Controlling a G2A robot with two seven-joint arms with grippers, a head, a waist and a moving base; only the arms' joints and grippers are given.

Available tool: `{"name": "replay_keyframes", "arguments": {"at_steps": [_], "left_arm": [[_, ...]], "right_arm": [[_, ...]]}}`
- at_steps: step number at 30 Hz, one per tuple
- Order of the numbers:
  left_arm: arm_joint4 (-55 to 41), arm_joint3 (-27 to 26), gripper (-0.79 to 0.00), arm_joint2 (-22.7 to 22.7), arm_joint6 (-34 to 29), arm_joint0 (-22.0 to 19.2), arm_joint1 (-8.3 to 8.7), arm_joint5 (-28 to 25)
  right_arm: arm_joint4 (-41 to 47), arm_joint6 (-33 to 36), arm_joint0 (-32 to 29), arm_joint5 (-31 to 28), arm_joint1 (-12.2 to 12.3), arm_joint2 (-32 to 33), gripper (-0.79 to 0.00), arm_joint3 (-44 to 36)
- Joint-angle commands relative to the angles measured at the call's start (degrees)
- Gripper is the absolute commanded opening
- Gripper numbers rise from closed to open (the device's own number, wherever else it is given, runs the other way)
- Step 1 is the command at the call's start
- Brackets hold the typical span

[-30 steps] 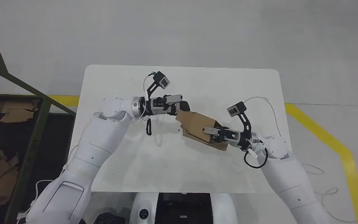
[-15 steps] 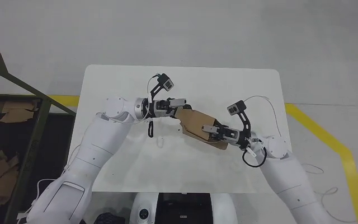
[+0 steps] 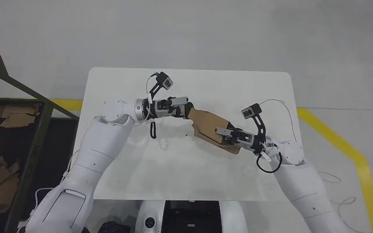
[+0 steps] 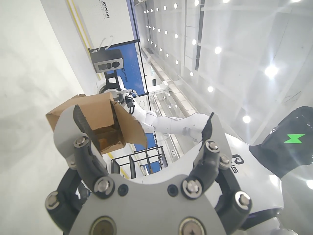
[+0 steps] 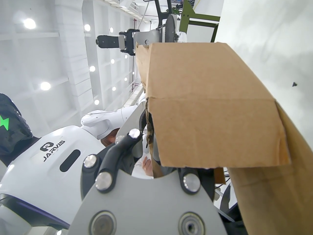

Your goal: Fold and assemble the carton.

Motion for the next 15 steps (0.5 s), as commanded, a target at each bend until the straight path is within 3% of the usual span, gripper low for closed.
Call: {"name": "replay_keyframes", "arguments": {"at_steps": [1,15], "left_arm": [[2.1,-0.1,0.0,0.0,0.7,0.1,0.11,-0.6],[13.2,-3.7,0.0,1.6,-0.1,0.1,0.75,-2.5]], "right_arm": [[0.2,-0.3,-0.2,0.0,0.1,0.4,-0.785,-0.2],[-4.3,-3.4,-1.1,3.8,0.5,1.4,-0.785,-2.6]]}}
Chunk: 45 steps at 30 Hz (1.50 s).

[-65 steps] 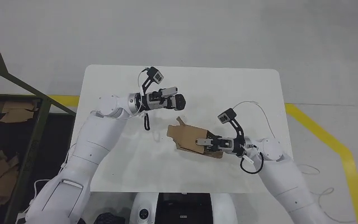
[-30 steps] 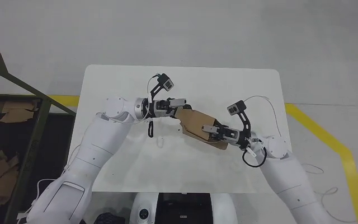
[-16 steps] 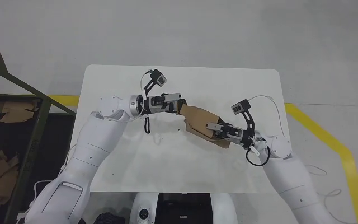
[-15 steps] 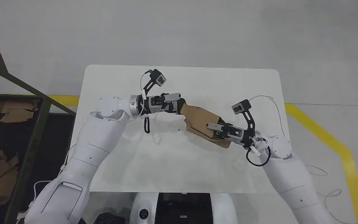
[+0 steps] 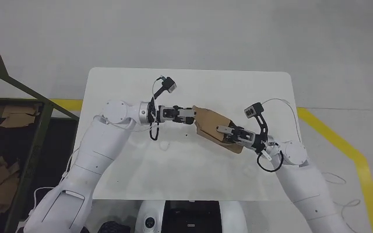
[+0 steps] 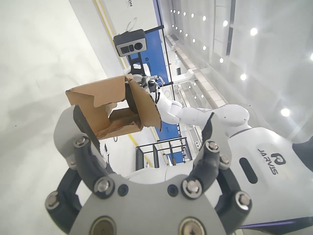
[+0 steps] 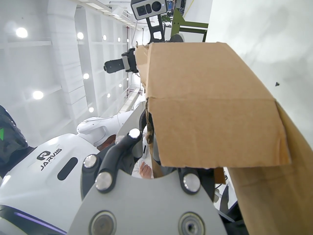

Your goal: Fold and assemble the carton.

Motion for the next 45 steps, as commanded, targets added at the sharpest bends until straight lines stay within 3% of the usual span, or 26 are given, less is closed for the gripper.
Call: {"name": "replay_keyframes", "arguments": {"at_steps": [1,23,45], "left_arm": [[2.0,-0.4,0.0,0.4,0.3,-0.1,0.08,0.0],[3.8,1.9,0.0,2.7,2.5,-0.8,0.13,2.5],[1.9,1.4,0.0,4.3,1.2,-0.5,0.13,1.2]], "right_arm": [[-0.2,-0.1,-0.1,0.0,0.0,0.0,-0.785,-0.4],[4.8,6.3,-3.4,-2.2,0.9,2.8,-0.785,-4.9],[13.3,12.3,-2.4,-1.8,0.5,1.2,-0.785,-4.1]]}}
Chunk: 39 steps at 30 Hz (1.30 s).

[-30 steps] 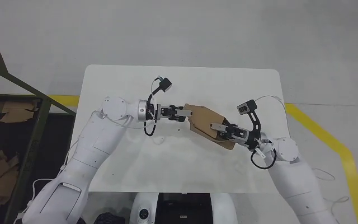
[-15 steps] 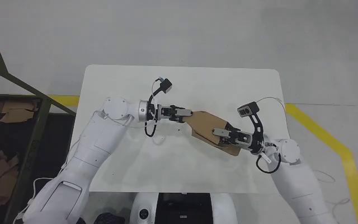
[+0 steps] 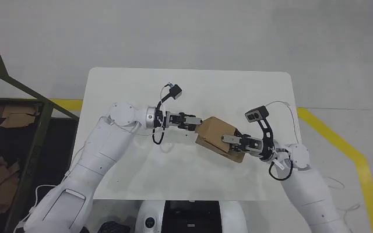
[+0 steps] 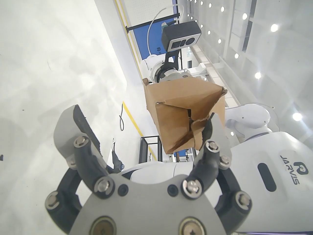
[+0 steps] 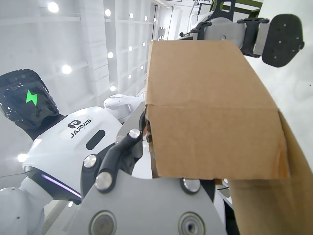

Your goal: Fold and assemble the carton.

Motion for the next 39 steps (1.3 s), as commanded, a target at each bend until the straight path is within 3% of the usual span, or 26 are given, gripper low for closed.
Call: {"name": "replay_keyframes", "arguments": {"at_steps": [1,16,39], "left_arm": [[0.1,-0.3,0.0,0.1,-0.1,0.1,0.02,-0.1],[0.6,-2.9,0.0,0.9,-1.2,1.4,0.35,-1.2],[1.0,-3.9,0.0,1.9,-0.8,1.5,0.66,-1.1]], "right_arm": [[0.9,0.8,0.2,0.2,-0.1,-0.2,-0.785,0.2],[5.2,3.8,2.1,1.8,-0.8,-2.3,-0.785,2.9],[3.7,4.8,2.8,2.2,-1.2,-3.2,-0.785,3.8]]}}
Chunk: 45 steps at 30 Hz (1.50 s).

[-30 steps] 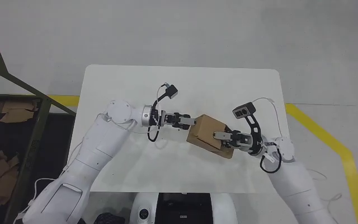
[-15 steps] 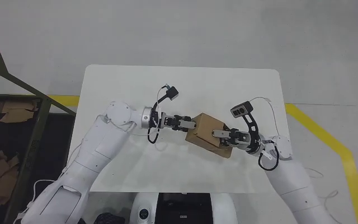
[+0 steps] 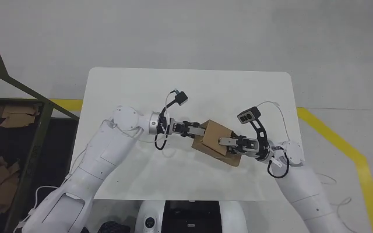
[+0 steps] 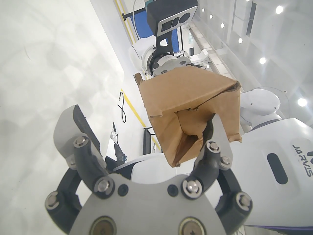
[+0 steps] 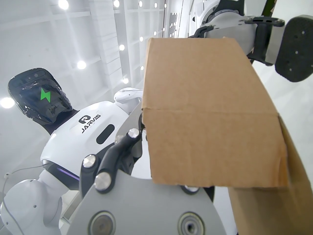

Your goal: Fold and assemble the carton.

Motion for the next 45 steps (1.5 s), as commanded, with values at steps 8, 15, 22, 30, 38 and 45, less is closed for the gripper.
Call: {"name": "replay_keyframes", "arguments": {"at_steps": [8,15,22,30,38,45], "left_arm": [[0.1,0.0,0.0,0.5,0.1,-0.3,0.02,0.0],[-0.1,0.3,0.0,0.3,0.7,-0.5,0.11,-0.3],[-0.7,0.8,0.0,-3.1,3.4,0.7,0.82,-2.6],[4.3,-0.9,0.0,-6.7,12.9,3.3,1.29,-14.0],[17.9,-1.2,0.0,-8.0,23.1,3.7,1.05,-32.3],[33.8,-3.3,0.0,-7.5,33.0,3.8,0.4,-37.5]], "right_arm": [[0.0,0.3,0.0,0.4,0.0,0.2,-0.785,-0.1],[0.1,0.5,0.1,0.4,0.0,0.8,-0.785,0.0],[-0.7,0.5,-0.1,1.1,0.3,2.1,-0.785,0.5],[-4.2,0.1,0.9,4.5,0.6,2.4,-0.785,1.2],[-8.5,0.1,2.8,8.8,1.2,3.4,-0.785,2.3],[-11.2,0.6,4.0,9.6,1.6,4.0,-0.785,2.2]]}}
